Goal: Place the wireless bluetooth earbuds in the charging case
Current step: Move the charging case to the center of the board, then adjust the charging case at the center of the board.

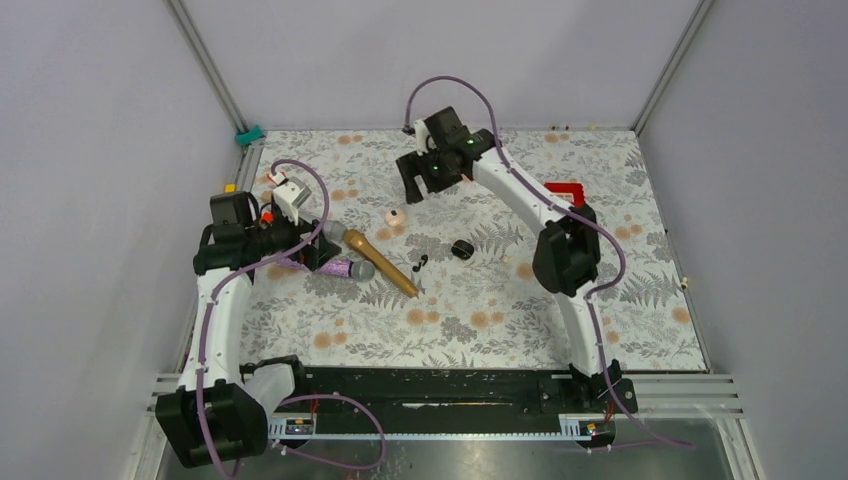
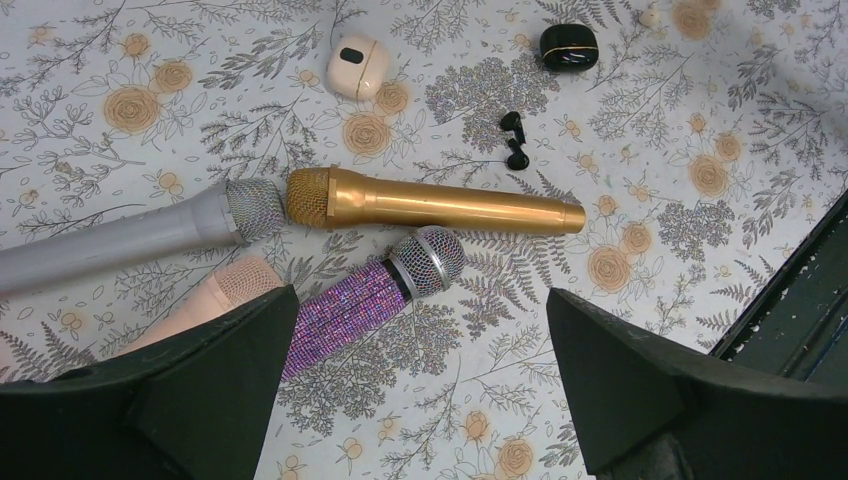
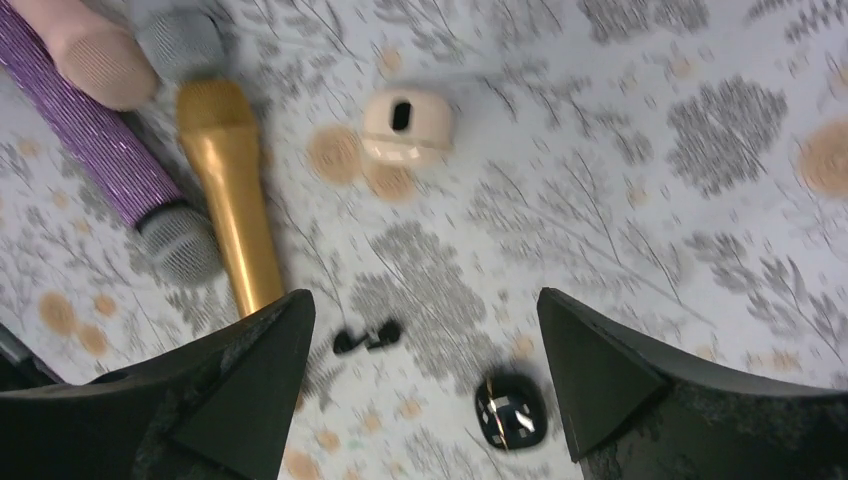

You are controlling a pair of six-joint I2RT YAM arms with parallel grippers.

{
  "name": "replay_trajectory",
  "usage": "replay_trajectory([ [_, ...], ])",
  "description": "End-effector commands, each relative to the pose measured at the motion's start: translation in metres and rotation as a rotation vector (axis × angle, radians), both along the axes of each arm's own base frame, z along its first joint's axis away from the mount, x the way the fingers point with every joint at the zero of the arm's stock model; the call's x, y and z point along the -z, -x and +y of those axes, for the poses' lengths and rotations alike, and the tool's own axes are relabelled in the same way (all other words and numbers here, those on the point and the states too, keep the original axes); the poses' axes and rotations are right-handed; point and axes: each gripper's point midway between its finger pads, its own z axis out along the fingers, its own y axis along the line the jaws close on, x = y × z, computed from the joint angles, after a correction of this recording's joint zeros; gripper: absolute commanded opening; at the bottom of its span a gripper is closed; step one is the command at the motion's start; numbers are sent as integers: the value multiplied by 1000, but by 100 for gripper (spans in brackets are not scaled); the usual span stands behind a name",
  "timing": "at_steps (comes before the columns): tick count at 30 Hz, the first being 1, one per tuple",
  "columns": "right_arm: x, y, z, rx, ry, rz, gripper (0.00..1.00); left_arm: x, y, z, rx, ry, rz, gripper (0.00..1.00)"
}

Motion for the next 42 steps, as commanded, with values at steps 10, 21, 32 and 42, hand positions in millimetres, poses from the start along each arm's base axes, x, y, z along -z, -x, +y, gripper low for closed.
replay_trajectory([
  [10,63,-20,68,123,102,-17,92,0,-6,2,7,-9,-34,98],
  [21,96,-21,85,151,83,29,98,-1,-8,5,-2,-17,-37,99],
  [32,103,-20,96,213,111,-18,83,-6,-7,7,-15,-27,-57,99],
  [42,102,-16,106,227,147,-90,78,-10,-5,7,-19,-26,-71,99],
])
